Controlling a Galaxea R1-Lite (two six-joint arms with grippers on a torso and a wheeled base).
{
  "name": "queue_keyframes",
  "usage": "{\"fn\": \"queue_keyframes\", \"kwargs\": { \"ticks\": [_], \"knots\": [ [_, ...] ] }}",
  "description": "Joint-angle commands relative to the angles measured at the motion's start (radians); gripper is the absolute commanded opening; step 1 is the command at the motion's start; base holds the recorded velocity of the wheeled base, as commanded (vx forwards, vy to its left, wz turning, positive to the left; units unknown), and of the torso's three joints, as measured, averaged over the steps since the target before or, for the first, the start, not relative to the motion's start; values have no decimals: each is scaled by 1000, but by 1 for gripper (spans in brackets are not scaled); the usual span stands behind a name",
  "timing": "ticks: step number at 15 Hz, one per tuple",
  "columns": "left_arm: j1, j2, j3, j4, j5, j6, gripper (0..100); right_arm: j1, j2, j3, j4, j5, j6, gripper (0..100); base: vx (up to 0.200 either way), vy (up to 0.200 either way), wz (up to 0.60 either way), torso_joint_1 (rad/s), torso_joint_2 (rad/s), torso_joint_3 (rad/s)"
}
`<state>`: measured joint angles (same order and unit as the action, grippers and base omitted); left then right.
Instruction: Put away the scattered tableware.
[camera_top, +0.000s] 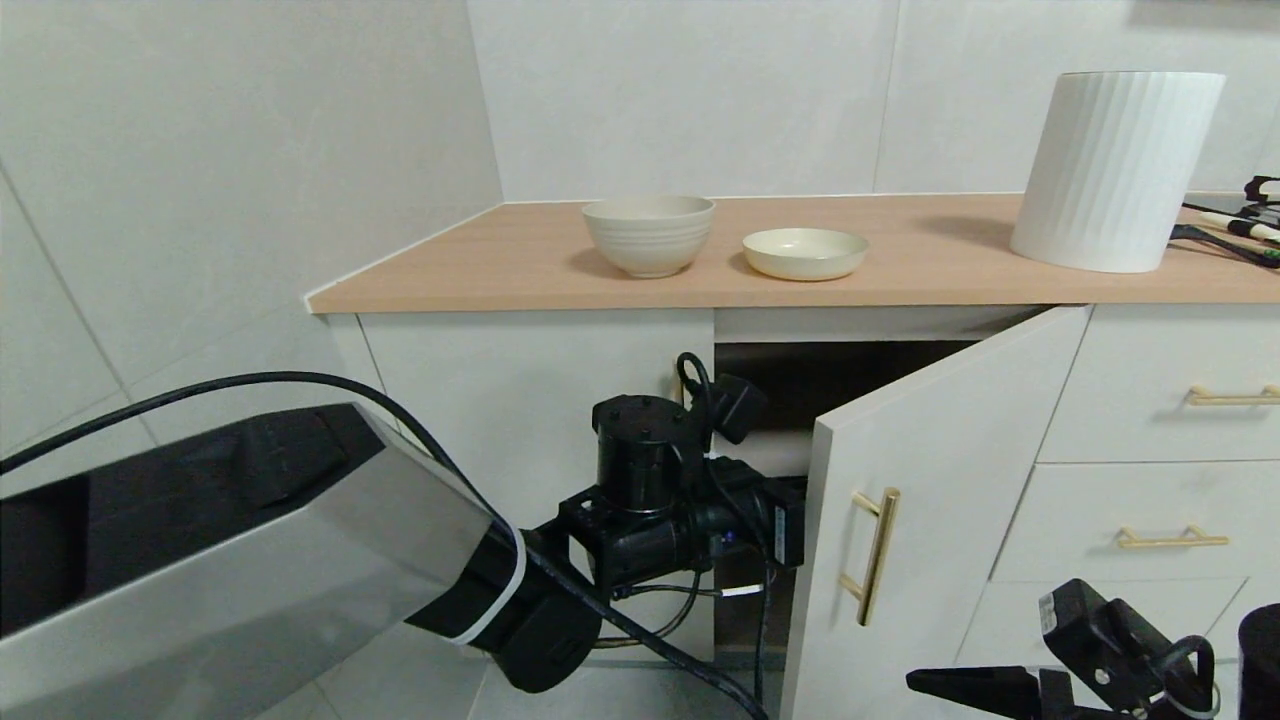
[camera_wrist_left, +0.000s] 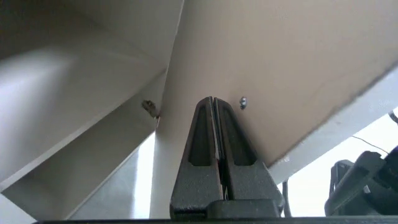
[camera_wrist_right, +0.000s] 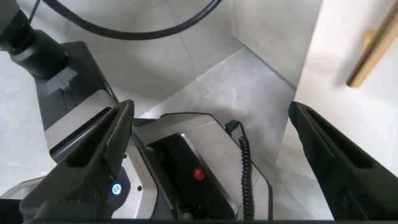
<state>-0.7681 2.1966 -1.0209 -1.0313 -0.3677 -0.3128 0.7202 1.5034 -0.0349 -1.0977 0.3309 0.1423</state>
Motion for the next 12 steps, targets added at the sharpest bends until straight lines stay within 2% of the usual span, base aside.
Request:
{"fn": "queue_keyframes", "kwargs": {
  "ticks": [1,4,6,7,8,9,10,12],
  "knots": [
    [0,2,-4,0,1,0,0,1,3,0,-1,0,0,100,-200,0,0,-7,2,-2],
    [-7,3,-42,43,0,0,0,1,3,1,-1,0,-9,100,-200,0,0,9,5,4],
    [-7,2,-97,151,-16,-2,0,1,3,4,-1,0,-23,100,0,0,0,0,0,0],
    [-5,5,-113,166,-19,-2,0,2,3,6,-1,0,-23,100,0,0,0,0,0,0],
    [-2,46,-168,175,-14,-26,0,2,4,7,-1,2,-24,100,0,0,0,0,0,0],
    [-2,46,-168,175,-14,-26,0,2,4,7,-1,2,-24,100,0,0,0,0,0,0],
    [-2,64,-194,178,-14,-43,0,8,3,9,-1,0,-26,100,0,0,0,0,0,0],
    [-8,75,-222,183,-13,-45,0,19,3,10,-1,0,-26,100,0,0,0,0,0,0]
  ]
}}
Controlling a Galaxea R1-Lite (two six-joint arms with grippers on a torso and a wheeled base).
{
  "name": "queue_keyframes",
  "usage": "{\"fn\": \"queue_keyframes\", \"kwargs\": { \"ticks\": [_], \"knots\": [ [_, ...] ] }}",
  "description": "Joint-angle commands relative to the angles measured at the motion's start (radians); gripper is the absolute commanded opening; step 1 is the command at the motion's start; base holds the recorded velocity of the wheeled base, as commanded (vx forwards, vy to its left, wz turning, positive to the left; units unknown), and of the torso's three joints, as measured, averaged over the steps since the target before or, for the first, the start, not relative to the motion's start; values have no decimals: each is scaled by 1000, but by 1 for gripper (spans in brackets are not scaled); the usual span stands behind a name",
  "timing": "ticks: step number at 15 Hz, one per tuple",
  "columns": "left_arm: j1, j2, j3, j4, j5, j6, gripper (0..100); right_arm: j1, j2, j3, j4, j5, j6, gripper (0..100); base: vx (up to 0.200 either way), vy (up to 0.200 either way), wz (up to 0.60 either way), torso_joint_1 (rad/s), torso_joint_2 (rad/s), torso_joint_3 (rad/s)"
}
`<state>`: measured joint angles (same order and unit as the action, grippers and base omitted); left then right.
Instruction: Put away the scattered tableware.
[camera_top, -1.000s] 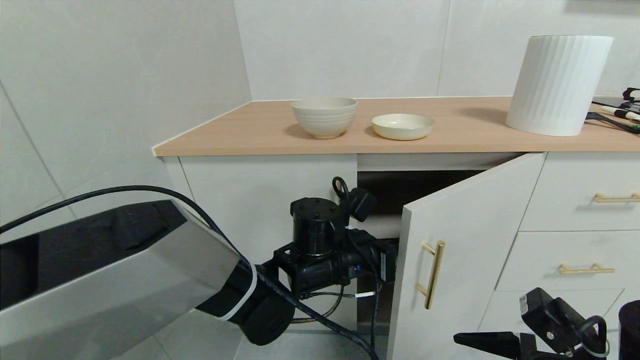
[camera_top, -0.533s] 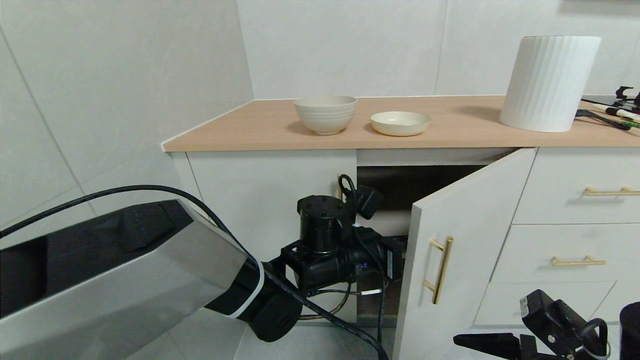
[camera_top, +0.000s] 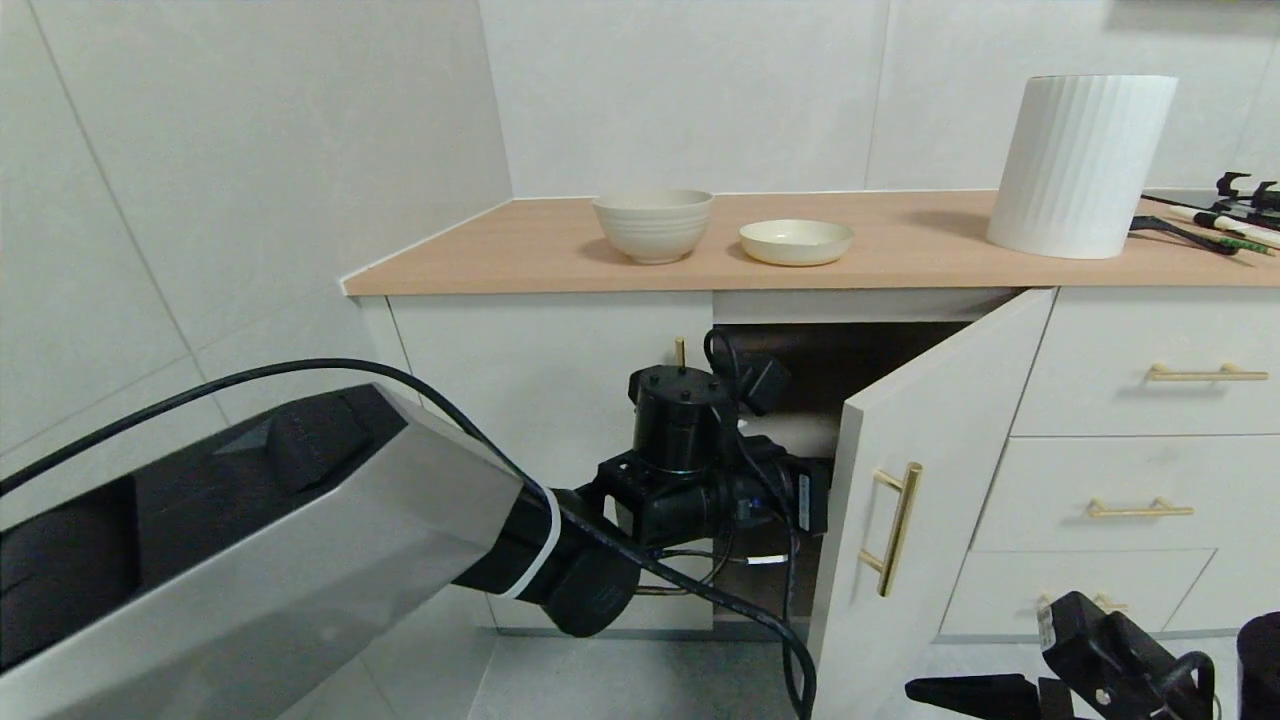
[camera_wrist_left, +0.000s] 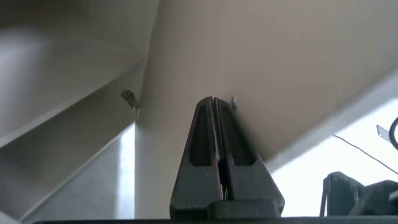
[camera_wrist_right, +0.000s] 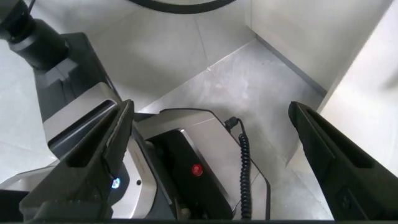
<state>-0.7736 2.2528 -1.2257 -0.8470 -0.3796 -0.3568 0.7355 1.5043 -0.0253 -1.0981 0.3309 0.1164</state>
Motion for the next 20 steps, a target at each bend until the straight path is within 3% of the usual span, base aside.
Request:
{"fn": "queue_keyframes", "kwargs": {
  "ticks": [1,4,5,6,7,9,10,11,12,16,18,20],
  "knots": [
    [-7,21,-23,11,1,-1,0,10,2,1,0,-1,0,100,0,0,0,0,0,0],
    [-24,11,-49,98,2,-1,0,16,2,5,0,2,0,100,0,0,0,0,0,0],
    [-53,-21,-31,106,1,-1,0,24,1,7,0,0,0,100,0,0,0,0,0,0],
    [-122,-94,35,106,-18,-1,0,31,-12,8,0,2,0,100,0,0,0,0,0,0],
    [-185,-153,80,106,-73,1,0,39,-36,19,0,8,2,100,0,0,0,0,0,0],
    [-231,-214,152,102,-147,9,0,84,-101,25,10,56,2,100,0,0,0,0,0,0],
    [-230,-226,175,97,-144,19,0,96,-131,25,40,65,2,100,0,0,0,0,0,0],
    [-200,-237,190,92,-140,33,0,99,-141,22,64,66,0,100,0,0,0,0,0,0],
    [-138,-259,223,80,-116,38,0,97,-136,18,69,65,0,100,0,0,0,0,0,0],
    [-1,-372,377,22,24,38,0,84,-113,-54,70,33,16,100,0,0,0,0,0,0],
    [126,-552,542,5,36,41,0,59,-42,-176,80,-130,35,100,0,0,0,0,0,0],
    [263,-690,663,6,36,47,0,59,-36,-317,196,-236,35,100,0,0,0,0,0,0]
  ]
}}
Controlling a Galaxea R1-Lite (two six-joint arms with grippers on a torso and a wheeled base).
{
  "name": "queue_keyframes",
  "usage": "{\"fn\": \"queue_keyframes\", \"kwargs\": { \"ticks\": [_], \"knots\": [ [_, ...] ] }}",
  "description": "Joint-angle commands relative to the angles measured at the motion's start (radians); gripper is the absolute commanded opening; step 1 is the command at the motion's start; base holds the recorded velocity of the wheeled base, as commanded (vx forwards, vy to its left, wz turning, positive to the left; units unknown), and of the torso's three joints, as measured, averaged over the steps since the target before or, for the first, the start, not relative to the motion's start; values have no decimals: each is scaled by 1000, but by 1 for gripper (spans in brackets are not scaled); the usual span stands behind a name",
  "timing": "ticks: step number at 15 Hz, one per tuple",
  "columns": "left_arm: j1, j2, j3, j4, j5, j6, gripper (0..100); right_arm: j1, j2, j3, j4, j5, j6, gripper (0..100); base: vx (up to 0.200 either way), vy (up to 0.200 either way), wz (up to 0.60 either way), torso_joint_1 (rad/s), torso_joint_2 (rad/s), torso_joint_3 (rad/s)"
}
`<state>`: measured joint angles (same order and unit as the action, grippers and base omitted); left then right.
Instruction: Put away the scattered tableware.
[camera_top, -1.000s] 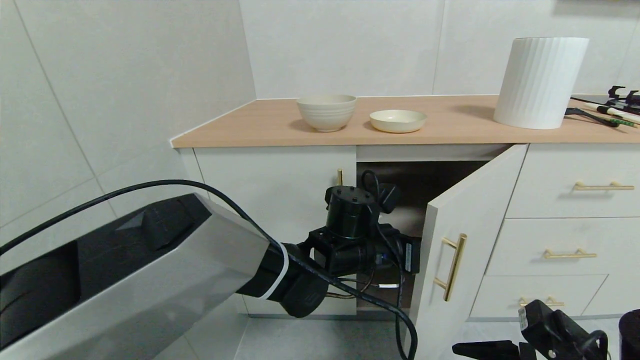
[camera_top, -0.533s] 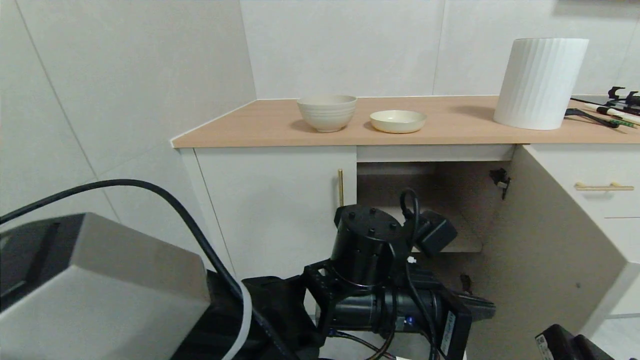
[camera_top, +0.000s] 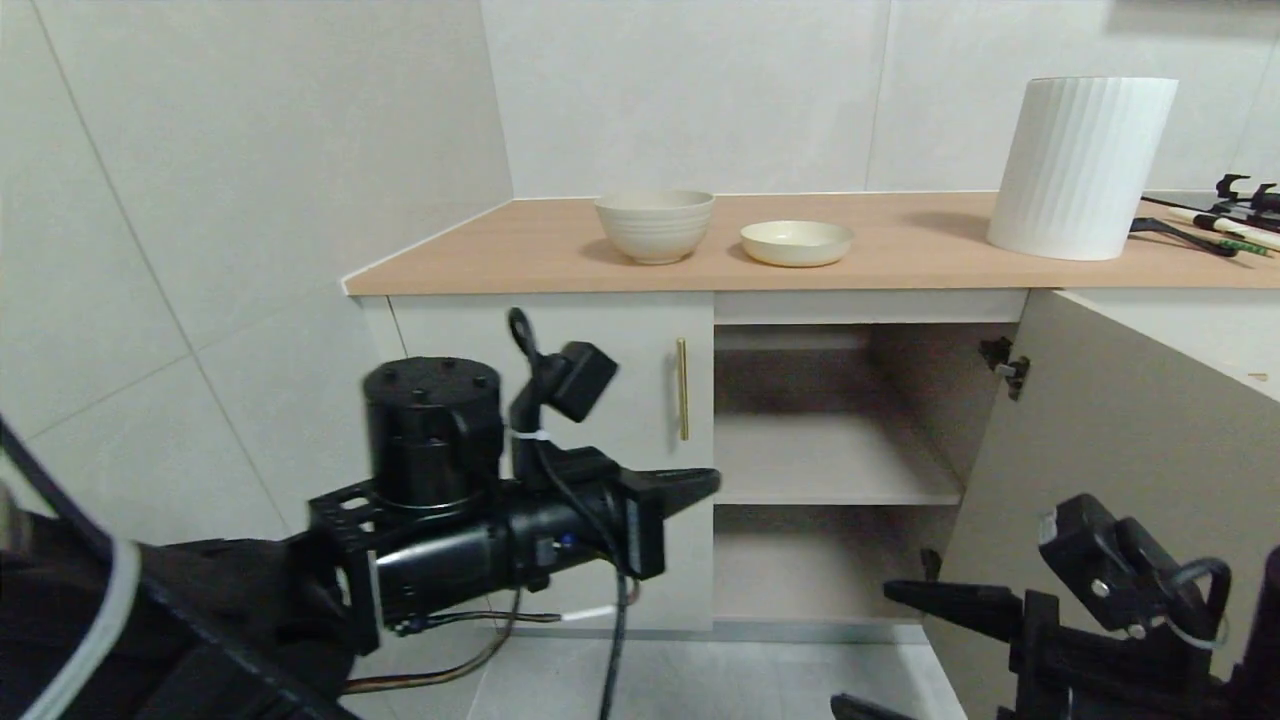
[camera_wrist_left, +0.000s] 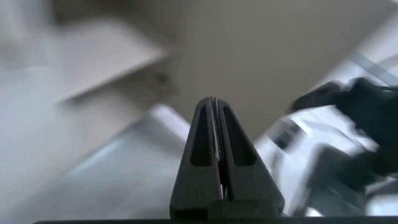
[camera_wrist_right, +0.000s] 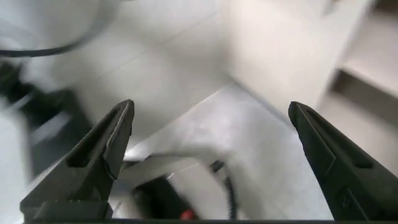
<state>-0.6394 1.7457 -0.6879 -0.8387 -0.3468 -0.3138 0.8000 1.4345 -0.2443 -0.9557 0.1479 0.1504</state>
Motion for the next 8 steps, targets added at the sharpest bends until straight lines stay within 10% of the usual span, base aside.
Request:
{"fn": "queue_keyframes", "kwargs": {
  "ticks": [1,4,8],
  "knots": [
    [213,-242,160,0,3,4,0,-7,20,-230,196,-97,1,100,0,0,0,0,0,0],
    [399,-411,189,90,3,5,0,-7,-57,-590,752,-212,0,100,0,0,0,0,0,0],
    [402,-512,117,340,2,10,0,-5,-75,-853,1011,-257,-2,100,0,0,0,0,0,0]
  ]
}}
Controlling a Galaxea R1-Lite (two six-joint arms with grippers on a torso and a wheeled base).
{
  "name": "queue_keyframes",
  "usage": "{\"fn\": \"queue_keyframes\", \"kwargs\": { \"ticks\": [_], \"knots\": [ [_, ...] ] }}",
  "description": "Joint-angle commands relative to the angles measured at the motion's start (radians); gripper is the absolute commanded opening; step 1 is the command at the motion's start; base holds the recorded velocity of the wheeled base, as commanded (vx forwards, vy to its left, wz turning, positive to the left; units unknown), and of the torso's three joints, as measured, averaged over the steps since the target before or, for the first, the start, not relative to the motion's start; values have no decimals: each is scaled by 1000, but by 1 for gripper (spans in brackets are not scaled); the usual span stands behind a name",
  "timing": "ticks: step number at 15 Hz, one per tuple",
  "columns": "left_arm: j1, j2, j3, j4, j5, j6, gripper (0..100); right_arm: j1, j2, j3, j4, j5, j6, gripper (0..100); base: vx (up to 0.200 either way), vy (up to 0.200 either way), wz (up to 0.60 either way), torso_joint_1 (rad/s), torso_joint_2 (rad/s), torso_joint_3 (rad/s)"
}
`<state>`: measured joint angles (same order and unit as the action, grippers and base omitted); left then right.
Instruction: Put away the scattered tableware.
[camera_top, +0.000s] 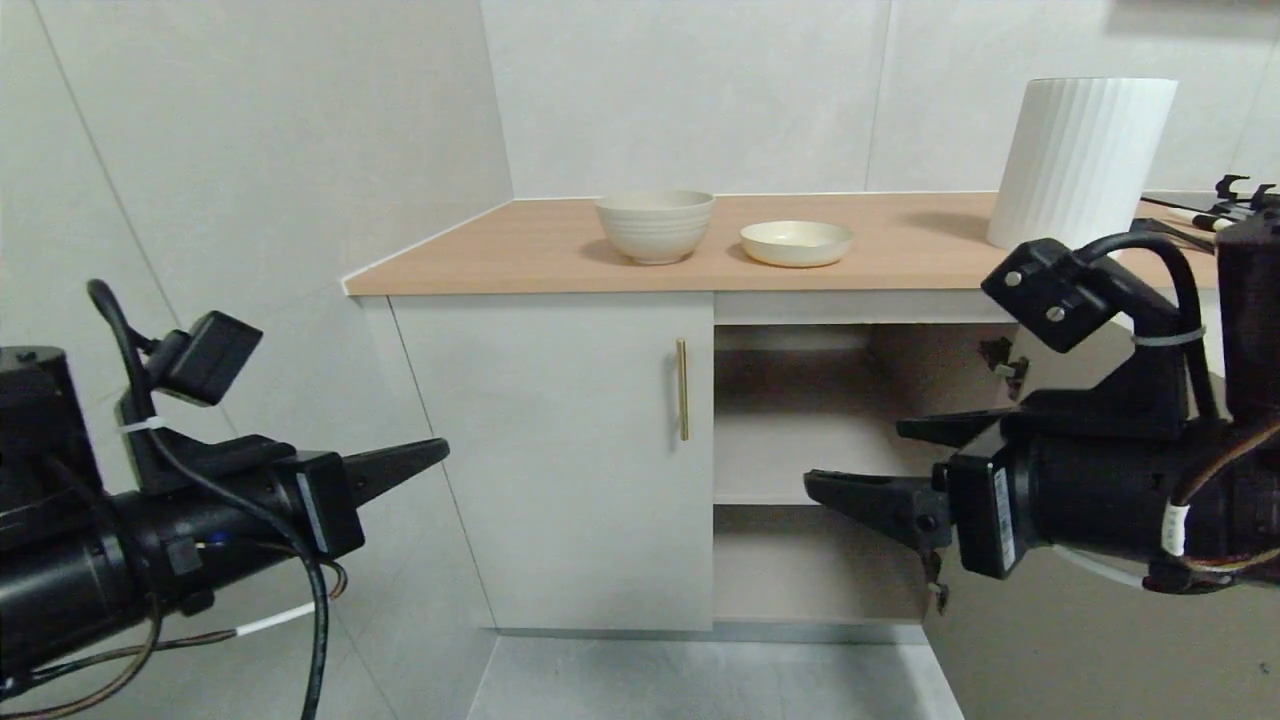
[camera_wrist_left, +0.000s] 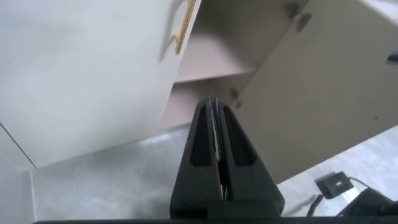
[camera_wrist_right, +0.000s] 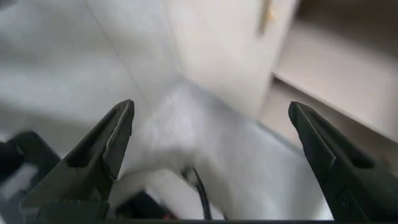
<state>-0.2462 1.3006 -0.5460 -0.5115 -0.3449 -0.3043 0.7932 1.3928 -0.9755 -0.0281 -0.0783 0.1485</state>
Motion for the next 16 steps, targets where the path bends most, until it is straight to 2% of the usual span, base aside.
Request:
{"fn": "queue_keyframes", "kwargs": {
  "ticks": [1,2,3,5,7,11,15,16],
  "knots": [
    [2,-67,-54,48,-2,1,0,1,-52,-121,155,-37,36,100,0,0,0,0,0,0],
    [2,-66,-83,85,-2,1,0,-12,-49,-101,158,-18,114,100,0,0,0,0,0,0],
    [2,-64,-104,116,-2,1,100,-42,-18,-107,146,-18,141,100,0,0,0,0,0,0],
    [-16,-66,-121,122,-23,-4,100,-66,15,-104,77,-24,141,100,0,0,0,0,0,0],
    [-36,-77,-129,116,-28,-7,100,-66,18,-106,70,-28,144,100,0,0,0,0,0,0],
    [-38,-81,-129,102,-29,-6,100,-66,6,-101,80,-69,140,100,0,0,0,0,0,0],
    [-38,-113,-137,107,-32,-1,100,-66,0,-88,88,-67,140,100,0,0,0,0,0,0],
    [-38,-118,-140,111,-32,-1,100,-66,-11,-80,85,-67,138,100,200,0,0,2,-2,-2]
  ]
}}
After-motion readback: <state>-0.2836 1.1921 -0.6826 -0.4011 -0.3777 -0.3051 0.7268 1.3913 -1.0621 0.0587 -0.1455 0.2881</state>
